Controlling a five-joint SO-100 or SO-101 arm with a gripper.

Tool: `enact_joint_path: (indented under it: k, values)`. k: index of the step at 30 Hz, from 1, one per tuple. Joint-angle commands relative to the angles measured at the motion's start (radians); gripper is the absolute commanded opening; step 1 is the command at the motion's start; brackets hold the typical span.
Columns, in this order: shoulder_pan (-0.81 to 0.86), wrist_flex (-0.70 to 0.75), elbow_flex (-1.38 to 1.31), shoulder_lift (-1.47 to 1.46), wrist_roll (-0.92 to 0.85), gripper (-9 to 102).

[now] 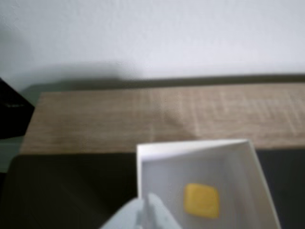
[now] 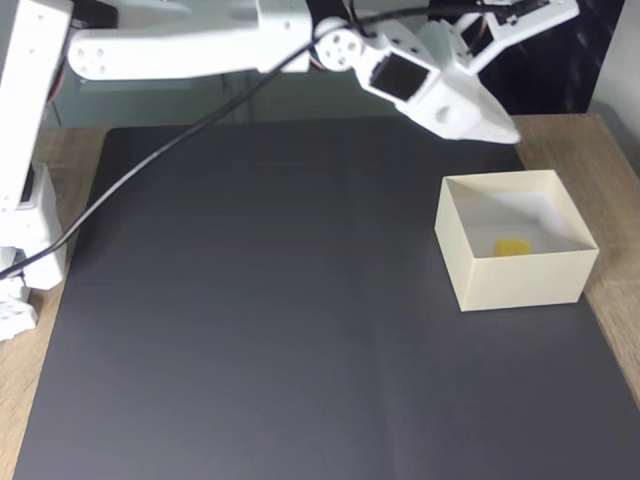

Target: Grasp a cube block and put it in the white box.

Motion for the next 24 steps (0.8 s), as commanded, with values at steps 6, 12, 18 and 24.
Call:
enact_joint_path:
  k: [6,12,18,24]
  values:
    - [-0.035,0.130,0.094,0.264,0.081,0]
    - [-0.061,0.132,0.252,0.428,0.041,0]
    - [-0.046,0.121,0.506,0.680,0.034,0]
    - [-0.055,0.074,0.761,0.896,0.002,0]
